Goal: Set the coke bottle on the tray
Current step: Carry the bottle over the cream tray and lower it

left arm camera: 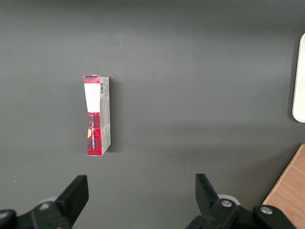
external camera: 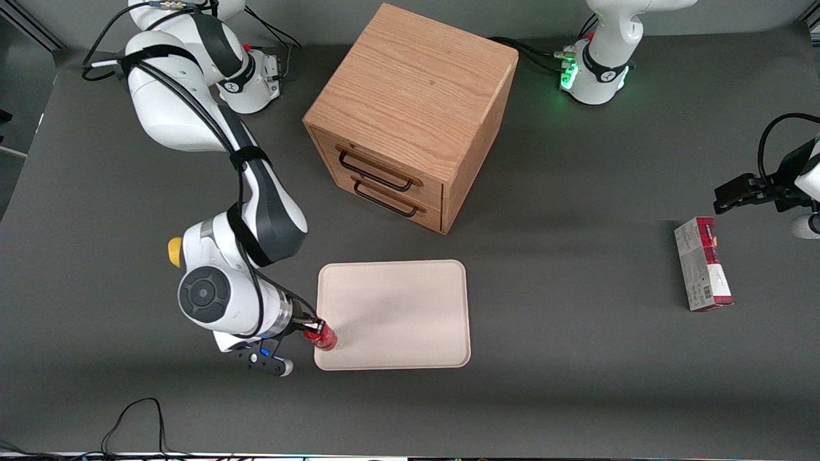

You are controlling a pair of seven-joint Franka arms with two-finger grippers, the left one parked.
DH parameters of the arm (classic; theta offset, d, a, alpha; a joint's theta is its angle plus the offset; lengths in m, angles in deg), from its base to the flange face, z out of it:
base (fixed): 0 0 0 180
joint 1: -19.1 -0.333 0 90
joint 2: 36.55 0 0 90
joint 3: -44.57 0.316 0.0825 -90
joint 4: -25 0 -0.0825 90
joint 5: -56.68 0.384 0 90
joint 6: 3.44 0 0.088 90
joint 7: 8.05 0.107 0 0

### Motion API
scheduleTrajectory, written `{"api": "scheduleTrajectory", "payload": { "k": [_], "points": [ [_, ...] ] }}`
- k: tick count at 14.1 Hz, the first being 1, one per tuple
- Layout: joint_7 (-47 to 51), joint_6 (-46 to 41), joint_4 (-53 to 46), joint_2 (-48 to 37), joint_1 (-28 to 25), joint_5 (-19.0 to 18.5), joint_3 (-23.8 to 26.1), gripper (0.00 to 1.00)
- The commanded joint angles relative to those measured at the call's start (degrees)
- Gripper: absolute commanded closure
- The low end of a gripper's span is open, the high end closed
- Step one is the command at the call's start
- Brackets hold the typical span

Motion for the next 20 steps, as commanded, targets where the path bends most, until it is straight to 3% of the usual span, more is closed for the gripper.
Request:
{"api": "scheduleTrajectory", "payload": {
  "k": [1, 16, 17, 18, 19, 20],
  "points": [
    [1.7, 0.1, -2.9, 1.5, -0.7, -1.1, 0.0, 1.0],
    [3.0, 1.5, -2.2, 1.8, -2.1, -2.2, -0.1, 0.99],
    [3.0, 1.5, -2.2, 1.8, -2.1, -2.2, -0.1, 0.73],
    [3.0, 2.1, -2.2, 1.8, -2.1, -2.2, -0.1, 0.21],
    [3.0, 2.2, -2.2, 1.9, -2.1, -2.3, -0.1, 0.0],
    [2.9, 2.2, -2.1, 1.9, -2.1, -2.2, -0.1, 0.0]
  ]
}}
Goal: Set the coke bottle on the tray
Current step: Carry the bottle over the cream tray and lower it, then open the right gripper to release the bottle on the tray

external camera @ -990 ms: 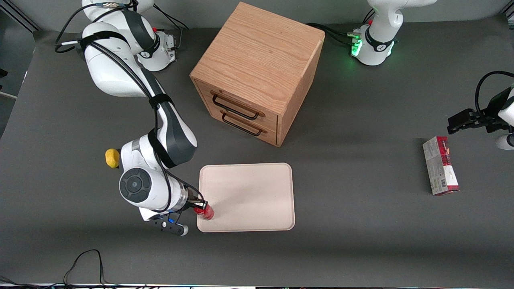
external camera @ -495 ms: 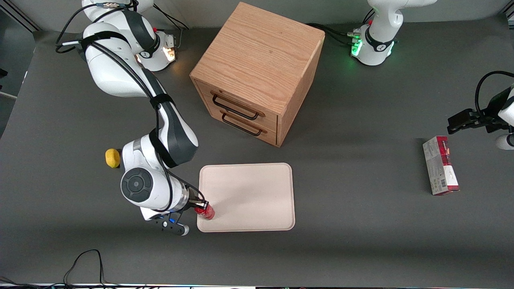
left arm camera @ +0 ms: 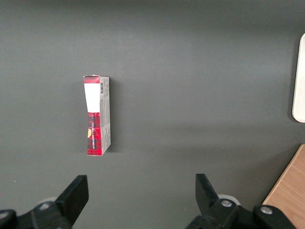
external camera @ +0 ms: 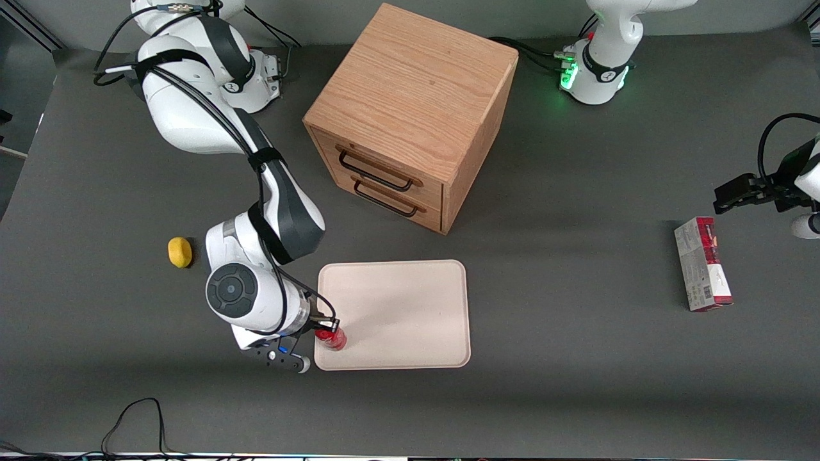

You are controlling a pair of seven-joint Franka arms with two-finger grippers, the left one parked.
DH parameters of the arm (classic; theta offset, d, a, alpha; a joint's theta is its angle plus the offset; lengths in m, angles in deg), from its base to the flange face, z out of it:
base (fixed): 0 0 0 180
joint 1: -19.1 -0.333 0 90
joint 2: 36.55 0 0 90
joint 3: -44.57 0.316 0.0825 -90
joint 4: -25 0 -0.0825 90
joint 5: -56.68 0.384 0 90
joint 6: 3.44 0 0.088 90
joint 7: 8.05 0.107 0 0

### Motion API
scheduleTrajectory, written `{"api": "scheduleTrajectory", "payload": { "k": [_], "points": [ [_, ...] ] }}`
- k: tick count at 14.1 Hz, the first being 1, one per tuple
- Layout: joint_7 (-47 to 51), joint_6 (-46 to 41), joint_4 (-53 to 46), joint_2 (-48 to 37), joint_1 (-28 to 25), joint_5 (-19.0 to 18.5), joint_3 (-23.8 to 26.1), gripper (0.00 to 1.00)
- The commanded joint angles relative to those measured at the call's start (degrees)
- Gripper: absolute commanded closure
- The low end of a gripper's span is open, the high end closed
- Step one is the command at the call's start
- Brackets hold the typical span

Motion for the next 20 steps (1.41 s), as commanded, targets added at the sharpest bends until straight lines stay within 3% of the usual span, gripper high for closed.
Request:
{"api": "scheduleTrajectory", "payload": {
  "k": [1, 20],
  "points": [
    [1.4, 0.3, -1.9, 0.9, -0.4, -1.0, -0.1, 0.0],
    [0.8, -1.8, -1.9, -0.1, -0.1, -0.9, -0.2, 0.0]
  ]
}}
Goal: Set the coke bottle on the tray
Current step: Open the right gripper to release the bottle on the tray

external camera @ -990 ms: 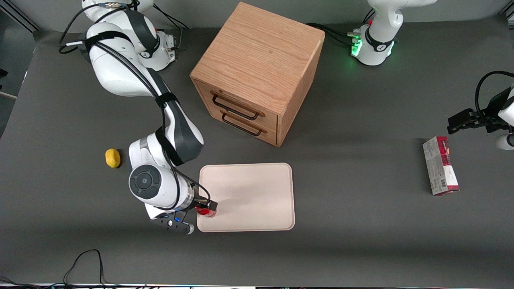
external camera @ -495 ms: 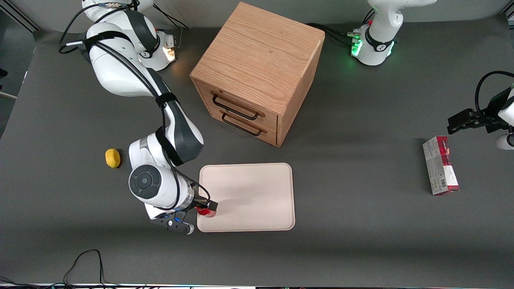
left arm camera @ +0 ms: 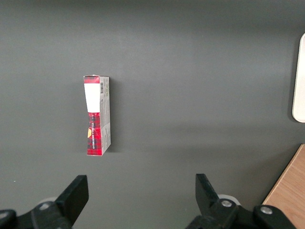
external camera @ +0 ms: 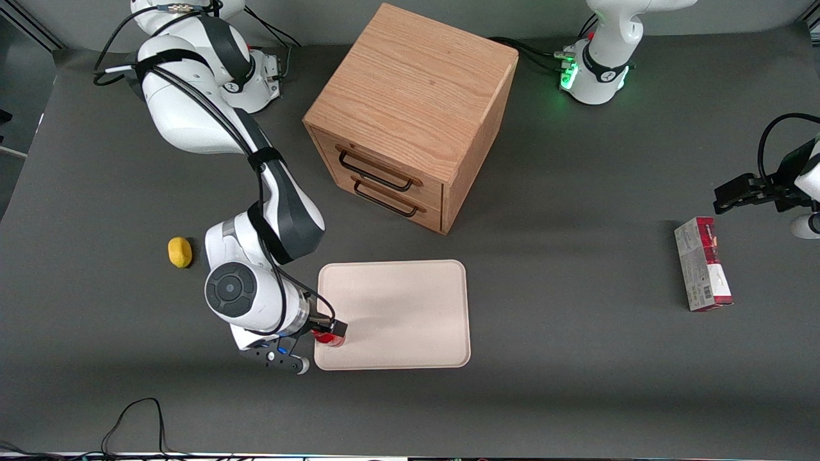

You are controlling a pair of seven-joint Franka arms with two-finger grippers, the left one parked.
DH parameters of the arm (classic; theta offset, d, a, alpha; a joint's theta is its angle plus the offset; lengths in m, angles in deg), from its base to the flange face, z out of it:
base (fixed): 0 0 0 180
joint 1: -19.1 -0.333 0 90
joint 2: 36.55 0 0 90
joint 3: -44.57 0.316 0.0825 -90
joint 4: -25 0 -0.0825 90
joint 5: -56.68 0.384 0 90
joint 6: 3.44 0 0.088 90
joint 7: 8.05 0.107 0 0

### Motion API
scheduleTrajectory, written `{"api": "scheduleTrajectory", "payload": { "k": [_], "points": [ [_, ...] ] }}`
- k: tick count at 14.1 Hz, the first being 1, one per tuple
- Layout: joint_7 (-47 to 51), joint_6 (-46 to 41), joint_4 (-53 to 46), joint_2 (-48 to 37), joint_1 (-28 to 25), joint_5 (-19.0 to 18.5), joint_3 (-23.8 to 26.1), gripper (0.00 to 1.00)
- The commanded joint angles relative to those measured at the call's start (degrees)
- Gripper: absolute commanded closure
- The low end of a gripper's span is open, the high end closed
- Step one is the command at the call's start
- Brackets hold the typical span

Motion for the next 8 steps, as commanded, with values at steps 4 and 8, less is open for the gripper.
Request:
{"api": "scheduleTrajectory", "payload": {
  "k": [4, 8],
  "points": [
    [-1.7, -6.2, -0.7, -2.9, 0.7, -0.8, -0.1, 0.0],
    [-12.0, -10.7, 15.6, -15.9, 4.3, 0.1, 0.1, 0.0]
  ]
}}
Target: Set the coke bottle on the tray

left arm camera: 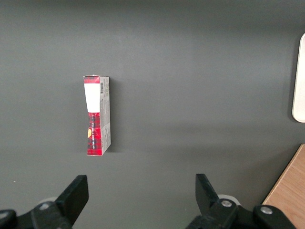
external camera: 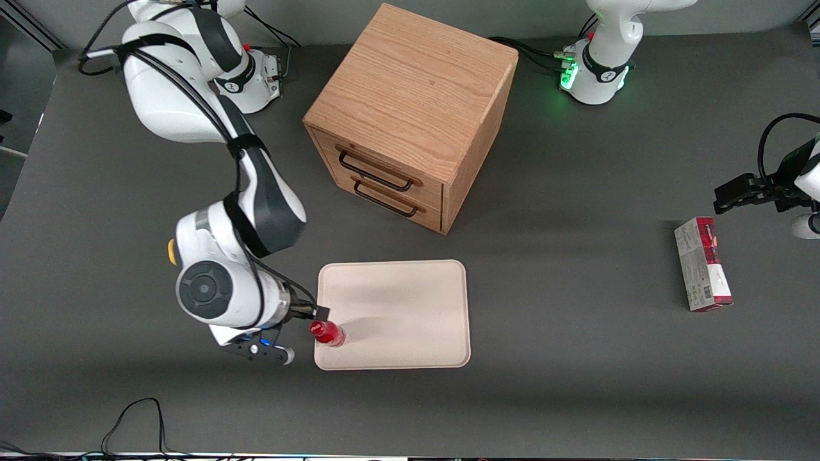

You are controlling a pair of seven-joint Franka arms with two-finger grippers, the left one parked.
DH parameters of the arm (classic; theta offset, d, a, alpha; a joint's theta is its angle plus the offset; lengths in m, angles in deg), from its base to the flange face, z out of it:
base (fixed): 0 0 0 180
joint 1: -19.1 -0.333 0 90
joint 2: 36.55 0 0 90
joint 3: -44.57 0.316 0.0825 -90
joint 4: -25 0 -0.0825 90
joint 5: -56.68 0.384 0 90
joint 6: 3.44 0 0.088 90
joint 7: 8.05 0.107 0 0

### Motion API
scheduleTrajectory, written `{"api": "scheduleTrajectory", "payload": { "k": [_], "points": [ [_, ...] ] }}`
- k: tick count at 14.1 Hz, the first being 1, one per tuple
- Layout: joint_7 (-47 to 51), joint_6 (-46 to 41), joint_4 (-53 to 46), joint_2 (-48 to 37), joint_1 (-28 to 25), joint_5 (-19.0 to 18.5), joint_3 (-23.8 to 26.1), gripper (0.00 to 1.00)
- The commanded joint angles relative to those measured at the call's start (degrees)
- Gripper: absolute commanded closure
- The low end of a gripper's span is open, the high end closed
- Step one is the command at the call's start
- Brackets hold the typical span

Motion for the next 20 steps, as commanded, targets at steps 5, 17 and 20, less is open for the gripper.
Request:
{"api": "scheduleTrajectory", "payload": {
  "k": [5, 17, 20],
  "points": [
    [-18.4, 6.4, 44.2, -34.2, 6.2, 0.3, -0.3, 0.0],
    [-34.6, -1.9, 60.9, -61.2, 0.5, -0.3, -12.2, 0.0],
    [-35.7, -5.7, 57.3, -60.3, 7.7, -0.2, -5.2, 0.0]
  ]
}}
